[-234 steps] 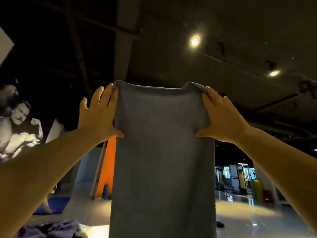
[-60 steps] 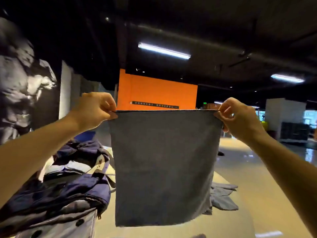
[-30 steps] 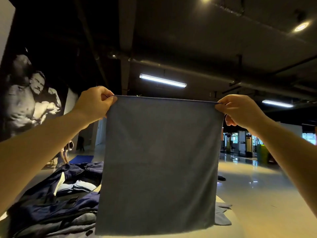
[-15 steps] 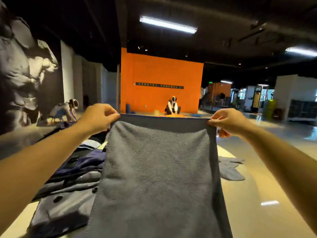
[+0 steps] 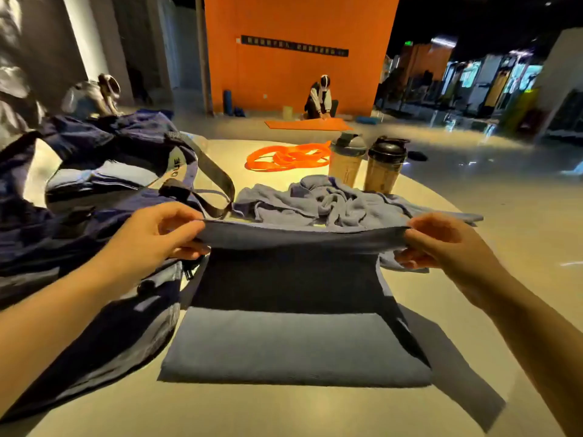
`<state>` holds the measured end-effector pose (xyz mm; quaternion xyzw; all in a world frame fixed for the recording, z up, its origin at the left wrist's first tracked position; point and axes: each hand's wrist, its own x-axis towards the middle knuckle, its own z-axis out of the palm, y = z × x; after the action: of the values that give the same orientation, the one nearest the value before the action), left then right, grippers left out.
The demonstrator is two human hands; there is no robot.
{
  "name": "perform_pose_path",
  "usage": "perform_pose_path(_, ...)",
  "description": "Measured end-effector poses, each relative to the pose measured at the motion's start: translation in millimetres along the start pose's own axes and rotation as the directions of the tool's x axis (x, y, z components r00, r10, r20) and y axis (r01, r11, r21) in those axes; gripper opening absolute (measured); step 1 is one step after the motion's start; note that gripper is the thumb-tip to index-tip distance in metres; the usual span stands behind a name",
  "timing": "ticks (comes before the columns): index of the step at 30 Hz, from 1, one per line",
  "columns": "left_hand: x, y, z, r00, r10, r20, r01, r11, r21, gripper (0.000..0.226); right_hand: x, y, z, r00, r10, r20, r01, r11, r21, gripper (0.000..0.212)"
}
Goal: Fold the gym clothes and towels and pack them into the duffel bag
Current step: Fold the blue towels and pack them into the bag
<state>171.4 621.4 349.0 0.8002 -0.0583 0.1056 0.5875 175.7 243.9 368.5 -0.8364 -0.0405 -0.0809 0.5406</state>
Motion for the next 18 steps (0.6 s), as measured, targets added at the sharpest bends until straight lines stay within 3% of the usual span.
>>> perform_pose_path(2,-27.5,1.5,-10.9,0.996,0.070,0.062,-0.066,0.996,-0.064,0.005,-30.3,-0.1,-6.6,0.995,-0.099,0.031,0.097,0.993,0.064,0.054)
perform_pose_path(3,-39.7,-1.8,-15.8,0.990,0.114,0.085,-0.110,0.993,-0.050,0.016,-43.6,1.2,-9.2,0.989,-0.139,0.046,0.137,0.989,0.056,0.063)
perform_pose_path(7,-76.1,-27.5,-21.2,0.955,0.162,0.247,-0.216,0.954,0.208,0.016,-78.7,28.5,-4.4,0.971,-0.157,0.180,0.173,0.982,-0.077,0.050)
perform_pose_path(10,-88.1,-38.6,-15.2,0.890,0.239,0.387,-0.413,0.784,0.464,0.033,-89.3,42.9,2.3,0.965,-0.101,0.240,0.148,0.971,-0.186,0.053)
perform_pose_path(11,-88.7,-39.6,-13.2,0.878,0.266,0.398,-0.444,0.763,0.470,0.033,-89.9,43.1,1.7,0.965,-0.094,0.247,0.146,0.968,-0.202,0.059)
perform_pose_path(15,-90.3,-33.1,-14.2,0.897,0.309,0.316,-0.415,0.836,0.360,0.034,-95.2,40.4,-5.6,0.964,-0.128,0.235,0.188,0.949,-0.253,0.060)
perform_pose_path(18,-95.5,-35.9,-17.4,0.868,0.322,0.378,-0.467,0.790,0.397,0.030,-104.5,44.8,-5.2,0.950,-0.145,0.278,0.228,0.929,-0.293,0.060)
